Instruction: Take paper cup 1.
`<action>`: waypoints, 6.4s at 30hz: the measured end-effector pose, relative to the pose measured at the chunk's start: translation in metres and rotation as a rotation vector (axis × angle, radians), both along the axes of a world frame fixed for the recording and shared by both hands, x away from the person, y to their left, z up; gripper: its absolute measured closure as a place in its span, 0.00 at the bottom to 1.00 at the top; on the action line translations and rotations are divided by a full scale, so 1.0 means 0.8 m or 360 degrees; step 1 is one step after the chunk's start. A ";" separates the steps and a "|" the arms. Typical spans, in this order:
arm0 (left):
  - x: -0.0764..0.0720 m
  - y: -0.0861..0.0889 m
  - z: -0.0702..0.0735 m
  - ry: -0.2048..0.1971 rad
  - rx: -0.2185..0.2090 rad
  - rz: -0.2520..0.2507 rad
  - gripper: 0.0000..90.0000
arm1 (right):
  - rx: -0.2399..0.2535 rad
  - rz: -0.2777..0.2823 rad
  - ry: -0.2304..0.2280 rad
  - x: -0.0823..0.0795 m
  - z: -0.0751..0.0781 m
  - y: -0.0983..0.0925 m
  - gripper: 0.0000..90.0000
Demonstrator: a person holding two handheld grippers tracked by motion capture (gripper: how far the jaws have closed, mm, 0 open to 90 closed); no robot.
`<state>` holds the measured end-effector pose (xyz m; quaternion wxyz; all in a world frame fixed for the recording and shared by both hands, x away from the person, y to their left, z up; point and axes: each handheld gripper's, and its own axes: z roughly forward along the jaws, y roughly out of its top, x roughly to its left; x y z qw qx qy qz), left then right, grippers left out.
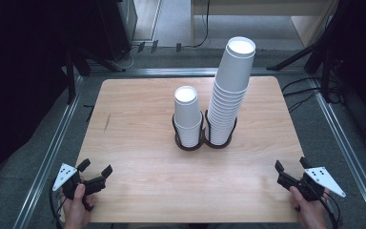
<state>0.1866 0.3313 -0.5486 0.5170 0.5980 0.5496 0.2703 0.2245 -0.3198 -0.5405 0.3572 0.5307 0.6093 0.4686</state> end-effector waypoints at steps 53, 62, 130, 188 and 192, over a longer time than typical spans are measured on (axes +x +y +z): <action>0.045 -0.148 0.066 -0.0055 -0.0047 -0.0328 0.00 | 0.0210 0.0231 -0.0188 0.028 0.150 0.079 0.00; 0.054 -0.182 0.073 -0.0077 -0.0031 -0.0398 0.00 | 0.0197 0.0279 -0.0227 0.036 0.169 0.099 0.00; 0.116 -0.418 0.107 -0.0249 0.0169 -0.0498 0.00 | 0.0245 0.0462 -0.0231 0.107 0.272 0.173 0.00; 0.163 -0.445 0.126 -0.0356 0.0235 -0.0189 0.15 | 0.0126 0.0470 -0.0250 0.155 0.285 0.217 0.13; 0.163 -0.445 0.126 -0.0354 0.0231 -0.0190 0.15 | 0.0122 0.0464 -0.0262 0.155 0.288 0.217 0.14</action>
